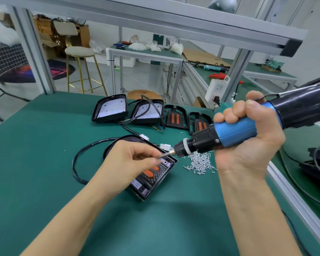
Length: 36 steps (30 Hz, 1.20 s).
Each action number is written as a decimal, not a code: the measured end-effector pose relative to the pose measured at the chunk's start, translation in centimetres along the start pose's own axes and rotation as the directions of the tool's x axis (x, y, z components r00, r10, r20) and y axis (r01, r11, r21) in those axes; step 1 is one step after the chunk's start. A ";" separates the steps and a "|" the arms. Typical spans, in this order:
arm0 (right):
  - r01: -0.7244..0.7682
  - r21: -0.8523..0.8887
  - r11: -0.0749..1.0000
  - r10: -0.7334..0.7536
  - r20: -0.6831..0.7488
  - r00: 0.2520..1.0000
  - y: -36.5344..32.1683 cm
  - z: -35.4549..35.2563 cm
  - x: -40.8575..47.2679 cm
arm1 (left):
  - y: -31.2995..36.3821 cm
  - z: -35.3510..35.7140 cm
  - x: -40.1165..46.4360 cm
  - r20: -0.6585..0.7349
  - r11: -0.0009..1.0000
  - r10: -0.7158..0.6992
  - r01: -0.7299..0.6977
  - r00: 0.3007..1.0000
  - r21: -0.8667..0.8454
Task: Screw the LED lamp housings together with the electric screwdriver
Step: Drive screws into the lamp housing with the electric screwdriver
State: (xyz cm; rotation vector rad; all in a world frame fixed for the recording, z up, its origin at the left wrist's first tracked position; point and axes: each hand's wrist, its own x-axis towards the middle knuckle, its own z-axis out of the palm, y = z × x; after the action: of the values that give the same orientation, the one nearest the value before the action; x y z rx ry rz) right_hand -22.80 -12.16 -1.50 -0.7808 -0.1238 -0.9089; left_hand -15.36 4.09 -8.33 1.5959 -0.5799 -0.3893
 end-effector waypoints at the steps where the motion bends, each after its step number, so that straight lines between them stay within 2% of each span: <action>1: -0.006 -0.015 1.000 0.007 0.017 1.000 0.4 0.1 -0.2 | -0.3 -0.3 -0.3 -0.001 0.999 0.005 -0.005 1.000 0.037; 4: -0.032 -0.055 0.998 0.034 0.035 0.999 1.4 0.0 -0.9 | -1.6 -1.3 -1.3 -0.083 0.970 0.037 -0.016 0.996 0.242; 7: -0.072 -0.093 0.993 0.073 0.009 0.997 2.7 -0.4 -1.6 | -2.7 -1.8 -2.4 -0.140 0.863 0.150 -0.060 0.979 0.501; 13: -0.096 -0.235 0.967 0.109 0.041 0.993 5.0 -1.1 -3.2 | -3.5 -1.7 -2.9 0.024 0.634 0.239 -0.175 0.971 0.753; 18: -0.064 -0.302 0.951 0.101 0.110 0.989 5.8 -1.1 -3.5 | -3.4 -1.2 -2.6 0.050 0.603 0.213 -0.171 0.976 0.779; 23: -0.085 -0.298 0.951 0.131 0.137 0.982 5.8 -1.0 -3.5 | -3.6 -0.9 -2.5 0.044 0.584 0.189 -0.149 0.981 0.798; 27: -0.083 -0.297 0.951 0.139 0.173 0.975 5.7 -1.0 -3.5 | -3.6 -0.7 -2.4 0.058 0.531 0.182 -0.148 0.982 0.834; 33: -0.054 -0.207 0.977 0.072 0.080 0.994 4.2 -1.4 -2.8 | -2.3 -0.7 -2.1 0.100 0.487 0.182 -0.178 0.978 0.855; 36: 0.037 -0.202 0.979 -0.037 0.008 0.999 2.0 -2.0 -1.4 | -1.0 0.1 -1.3 0.085 0.506 0.328 -0.251 0.941 0.825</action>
State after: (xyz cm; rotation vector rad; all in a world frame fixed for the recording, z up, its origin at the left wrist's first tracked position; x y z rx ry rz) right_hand -22.57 -11.78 -4.61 -0.9714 -0.0496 -0.9653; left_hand -16.32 4.76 -9.45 2.3546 -1.0550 0.2901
